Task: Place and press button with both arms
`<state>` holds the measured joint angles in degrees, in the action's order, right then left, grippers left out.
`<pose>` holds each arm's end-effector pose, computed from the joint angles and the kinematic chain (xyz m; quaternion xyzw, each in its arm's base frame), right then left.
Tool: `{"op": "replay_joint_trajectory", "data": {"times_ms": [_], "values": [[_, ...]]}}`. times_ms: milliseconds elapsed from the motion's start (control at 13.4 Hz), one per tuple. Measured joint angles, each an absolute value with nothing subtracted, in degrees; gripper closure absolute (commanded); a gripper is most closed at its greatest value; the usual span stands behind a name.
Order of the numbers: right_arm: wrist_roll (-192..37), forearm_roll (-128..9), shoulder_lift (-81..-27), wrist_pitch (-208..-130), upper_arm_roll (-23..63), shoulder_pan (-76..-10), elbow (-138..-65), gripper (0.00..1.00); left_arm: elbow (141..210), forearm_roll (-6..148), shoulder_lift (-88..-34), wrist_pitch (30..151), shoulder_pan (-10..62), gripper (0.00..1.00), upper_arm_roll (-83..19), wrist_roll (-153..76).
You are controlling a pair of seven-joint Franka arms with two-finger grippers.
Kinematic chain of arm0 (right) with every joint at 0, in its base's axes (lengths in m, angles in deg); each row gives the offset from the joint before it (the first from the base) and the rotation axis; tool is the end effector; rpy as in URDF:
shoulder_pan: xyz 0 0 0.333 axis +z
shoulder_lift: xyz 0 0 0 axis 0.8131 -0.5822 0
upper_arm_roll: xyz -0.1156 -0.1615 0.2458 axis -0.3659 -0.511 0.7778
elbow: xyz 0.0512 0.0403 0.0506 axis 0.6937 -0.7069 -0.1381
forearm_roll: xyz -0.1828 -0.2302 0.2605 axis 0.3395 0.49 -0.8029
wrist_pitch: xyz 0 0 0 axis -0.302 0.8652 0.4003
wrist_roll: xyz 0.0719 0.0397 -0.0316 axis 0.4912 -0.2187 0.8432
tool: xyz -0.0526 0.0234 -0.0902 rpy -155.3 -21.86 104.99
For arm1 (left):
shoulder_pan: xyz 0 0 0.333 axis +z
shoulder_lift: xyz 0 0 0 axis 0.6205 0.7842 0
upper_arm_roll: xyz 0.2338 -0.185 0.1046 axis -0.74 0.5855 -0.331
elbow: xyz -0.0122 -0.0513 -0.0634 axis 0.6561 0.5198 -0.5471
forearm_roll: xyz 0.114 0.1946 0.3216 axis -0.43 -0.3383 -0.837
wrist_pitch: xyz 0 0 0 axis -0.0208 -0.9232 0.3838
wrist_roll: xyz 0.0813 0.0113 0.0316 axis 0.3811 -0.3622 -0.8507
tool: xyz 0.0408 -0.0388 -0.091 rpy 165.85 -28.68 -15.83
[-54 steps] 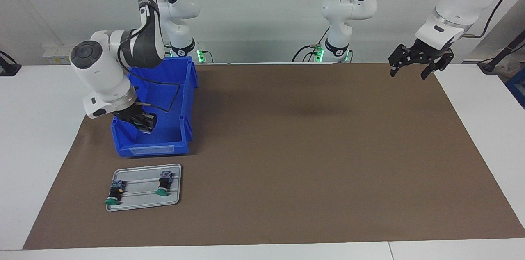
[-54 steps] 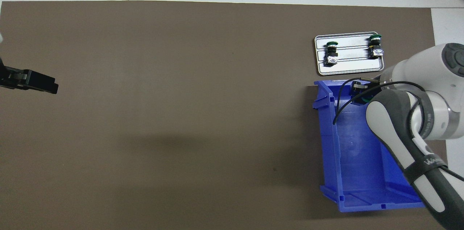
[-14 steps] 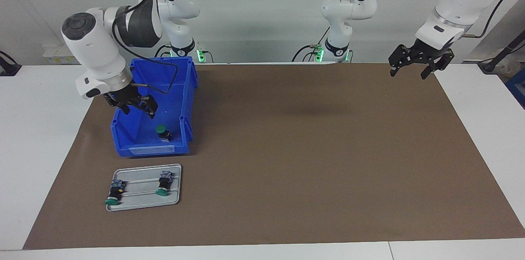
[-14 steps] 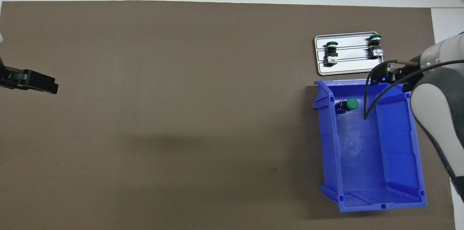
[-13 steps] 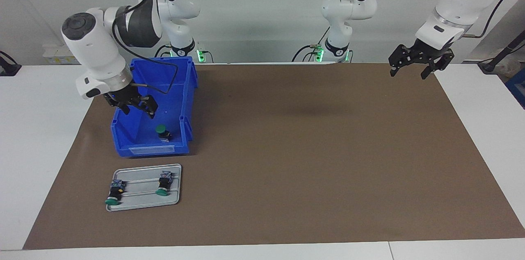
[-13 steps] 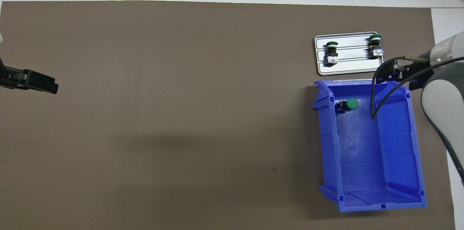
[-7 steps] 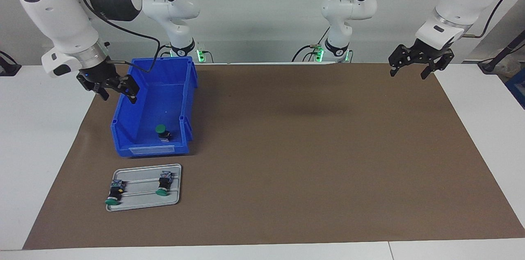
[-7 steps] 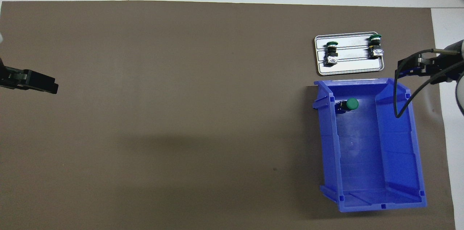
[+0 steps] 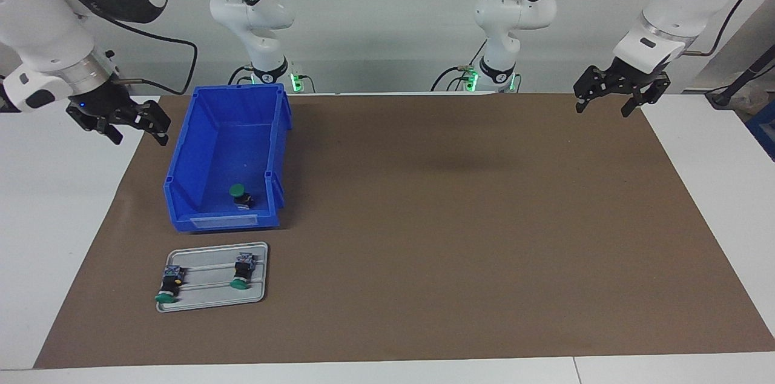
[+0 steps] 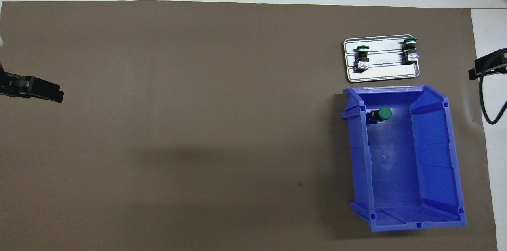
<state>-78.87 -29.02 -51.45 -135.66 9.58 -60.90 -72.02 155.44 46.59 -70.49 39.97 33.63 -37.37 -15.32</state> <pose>0.6022 -0.0974 0.6150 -0.9993 0.0235 0.0277 0.0001 0.5510 -0.0294 0.6289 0.9958 -0.0898 -0.0098 0.0116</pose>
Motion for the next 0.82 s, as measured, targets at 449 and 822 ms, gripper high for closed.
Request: {"op": "replay_joint_trajectory", "data": {"times_ms": [449, 822], "values": [[-77.29, -29.02, -55.01, -131.53, 9.90, -61.53, -65.37, 0.03, 155.44, 46.60, -70.49, 39.96, 33.63, 0.00, -37.37, -15.32], [-77.52, -29.11, -55.28, -131.26, 10.07, -61.47, -66.37, 0.02, 155.44, 46.59, -70.49, 39.96, 33.63, 0.00, -37.37, -15.32]]}}
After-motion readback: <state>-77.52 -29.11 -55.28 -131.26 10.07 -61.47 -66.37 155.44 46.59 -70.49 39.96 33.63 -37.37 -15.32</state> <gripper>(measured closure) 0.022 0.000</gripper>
